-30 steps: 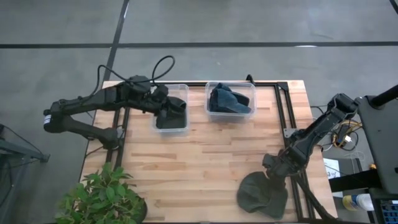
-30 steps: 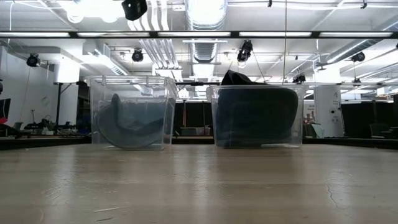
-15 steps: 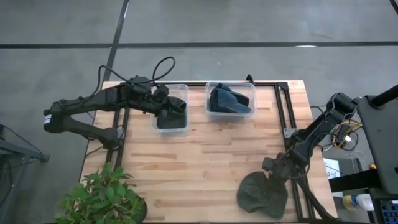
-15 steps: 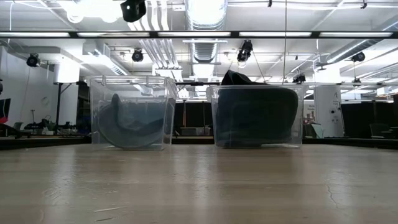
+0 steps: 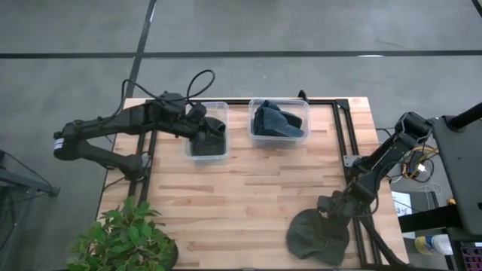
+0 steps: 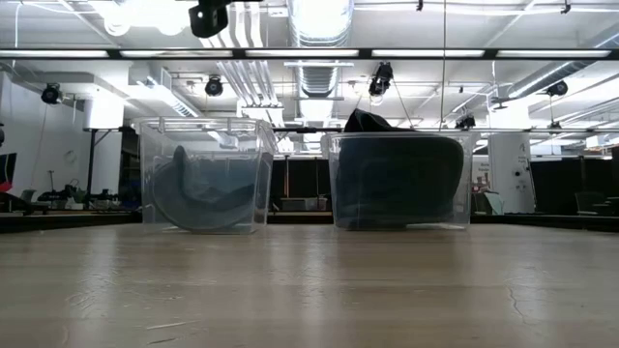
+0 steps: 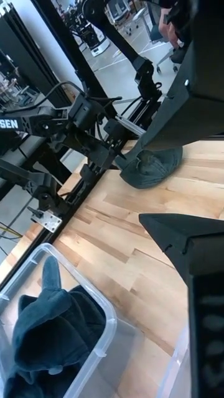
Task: Pick & Place hat
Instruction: Put the green cap into the left transparent bin
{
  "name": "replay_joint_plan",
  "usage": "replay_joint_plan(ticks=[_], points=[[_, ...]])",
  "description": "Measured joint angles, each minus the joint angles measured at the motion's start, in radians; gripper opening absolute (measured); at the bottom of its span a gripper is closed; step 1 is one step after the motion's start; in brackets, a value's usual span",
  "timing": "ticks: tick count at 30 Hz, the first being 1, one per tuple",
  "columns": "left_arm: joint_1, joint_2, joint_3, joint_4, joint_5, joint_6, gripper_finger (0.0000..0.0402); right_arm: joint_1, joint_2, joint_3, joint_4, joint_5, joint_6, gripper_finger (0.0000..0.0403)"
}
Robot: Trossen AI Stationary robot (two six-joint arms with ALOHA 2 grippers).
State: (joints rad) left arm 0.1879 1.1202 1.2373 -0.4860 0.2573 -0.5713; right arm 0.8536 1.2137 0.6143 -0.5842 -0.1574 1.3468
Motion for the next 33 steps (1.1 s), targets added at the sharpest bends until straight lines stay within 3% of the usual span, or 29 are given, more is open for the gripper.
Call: replay_joint_plan(ticks=[5,12,22,33], points=[[-0.001,0.003,0.000,0.001,0.000,-0.001,0.0167,0.000,0.000,-0.011,-0.001,0.019,0.011,0.0127],[-0.001,0.005,0.000,0.007,0.000,0.024,0.0167,0.000,0.000,-0.011,0.021,0.051,0.002,0.0019],[-0.001,0.005,0.000,0.015,0.000,0.028,0.0167,-0.001,-0.001,0.019,0.022,0.127,-0.016,0.0011],[-0.001,0.005,0.000,0.015,0.000,0.042,0.0167,-0.001,-0.001,0.167,0.014,0.336,-0.135,0.0010]])
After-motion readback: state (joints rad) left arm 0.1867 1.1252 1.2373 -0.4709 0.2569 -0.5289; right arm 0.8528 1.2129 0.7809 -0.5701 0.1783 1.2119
